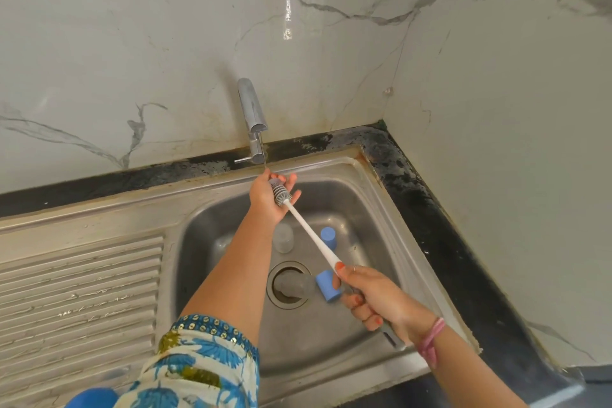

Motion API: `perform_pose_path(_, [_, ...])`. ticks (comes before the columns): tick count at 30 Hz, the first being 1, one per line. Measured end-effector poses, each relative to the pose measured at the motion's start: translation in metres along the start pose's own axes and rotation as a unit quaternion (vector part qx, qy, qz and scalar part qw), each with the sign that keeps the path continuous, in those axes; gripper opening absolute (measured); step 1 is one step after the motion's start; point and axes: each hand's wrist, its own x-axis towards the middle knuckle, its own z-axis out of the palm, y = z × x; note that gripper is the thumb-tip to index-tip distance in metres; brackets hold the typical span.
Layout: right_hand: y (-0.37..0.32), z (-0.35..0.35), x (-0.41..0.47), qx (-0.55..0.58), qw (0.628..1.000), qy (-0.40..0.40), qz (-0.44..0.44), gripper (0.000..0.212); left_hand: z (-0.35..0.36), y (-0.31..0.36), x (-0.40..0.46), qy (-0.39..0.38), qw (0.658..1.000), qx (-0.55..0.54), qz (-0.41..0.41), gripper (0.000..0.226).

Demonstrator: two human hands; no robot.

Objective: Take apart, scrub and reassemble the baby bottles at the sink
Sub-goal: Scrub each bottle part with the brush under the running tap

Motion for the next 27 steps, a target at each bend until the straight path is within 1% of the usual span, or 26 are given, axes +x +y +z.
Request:
perform_pose_path(1, [-0.002, 0.004, -0.001, -0.122, 0.988, 0.089, -0.037, 0.039, 0.0, 0.001, 0.002, 0.025, 0.999, 0.041, 0.002, 0.038])
perform_pose_path(2, [-0.003, 0.007, -0.002, -0.247, 0.953, 0.159, -0.072, 0.041, 0.001, 0.001, 0.003, 0.043, 0.995, 0.086, 0.002, 0.038])
perform_pose_path(3, [-0.001, 0.009, -0.004, -0.369, 0.901, 0.208, -0.098, 0.04, 0.001, 0.001, 0.004, 0.057, 0.99, 0.128, 0.003, 0.039])
perform_pose_path(4, [0.0, 0.01, -0.007, -0.469, 0.843, 0.239, -0.11, 0.039, 0.001, 0.001, 0.005, 0.071, 0.983, 0.167, 0.006, 0.04])
perform_pose_path(5, [0.003, 0.01, -0.01, -0.537, 0.794, 0.261, -0.117, 0.038, 0.001, 0.002, 0.006, 0.084, 0.976, 0.199, 0.013, 0.041])
perform_pose_path(6, [0.005, 0.007, -0.014, -0.58, 0.758, 0.271, -0.12, 0.038, 0.001, 0.003, 0.007, 0.095, 0.968, 0.232, 0.023, 0.043])
perform_pose_path(7, [0.008, 0.003, -0.017, -0.604, 0.741, 0.271, -0.115, 0.037, 0.0, 0.006, 0.007, 0.102, 0.958, 0.267, 0.036, 0.047])
perform_pose_path(8, [0.01, -0.002, -0.019, -0.603, 0.745, 0.265, -0.107, 0.035, -0.001, 0.009, 0.008, 0.102, 0.948, 0.299, 0.045, 0.054])
perform_pose_path(10, [0.013, -0.01, -0.02, -0.554, 0.791, 0.244, -0.094, 0.034, -0.004, 0.015, 0.008, 0.079, 0.946, 0.313, 0.044, 0.066])
perform_pose_path(11, [0.013, -0.013, -0.018, -0.52, 0.816, 0.237, -0.091, 0.033, -0.005, 0.016, 0.008, 0.059, 0.95, 0.304, 0.035, 0.065])
perform_pose_path(12, [0.013, -0.015, -0.015, -0.48, 0.84, 0.235, -0.092, 0.033, -0.006, 0.018, 0.006, 0.038, 0.954, 0.297, 0.023, 0.059])
perform_pose_path(13, [0.013, -0.017, -0.012, -0.437, 0.862, 0.237, -0.097, 0.031, -0.008, 0.018, 0.005, 0.018, 0.955, 0.296, 0.013, 0.047])
perform_pose_path(15, [0.013, -0.02, -0.005, -0.378, 0.886, 0.243, -0.113, 0.025, -0.012, 0.016, 0.002, -0.015, 0.958, 0.287, 0.007, 0.02])
perform_pose_path(16, [0.012, -0.021, -0.002, -0.367, 0.89, 0.243, -0.121, 0.022, -0.015, 0.014, 0.001, -0.028, 0.962, 0.271, 0.01, 0.014])
perform_pose_path(18, [0.01, -0.022, 0.002, -0.354, 0.892, 0.241, -0.142, 0.02, -0.022, 0.014, -0.001, -0.048, 0.967, 0.249, 0.026, 0.014])
perform_pose_path(20, [0.009, -0.023, 0.001, -0.351, 0.887, 0.248, -0.171, 0.018, -0.029, 0.015, -0.004, -0.063, 0.967, 0.24, 0.047, 0.013])
perform_pose_path(22, [0.008, -0.022, -0.004, -0.35, 0.879, 0.254, -0.202, 0.019, -0.035, 0.018, -0.005, -0.055, 0.976, 0.195, 0.076, 0.007])
perform_pose_path(25, [0.008, -0.023, -0.013, -0.344, 0.865, 0.265, -0.25, 0.027, -0.039, 0.021, -0.007, -0.037, 0.988, 0.119, 0.092, 0.015])
perform_pose_path(27, [0.005, -0.022, -0.015, -0.334, 0.867, 0.266, -0.257, 0.029, -0.039, 0.021, -0.01, -0.053, 0.993, 0.062, 0.08, 0.027])
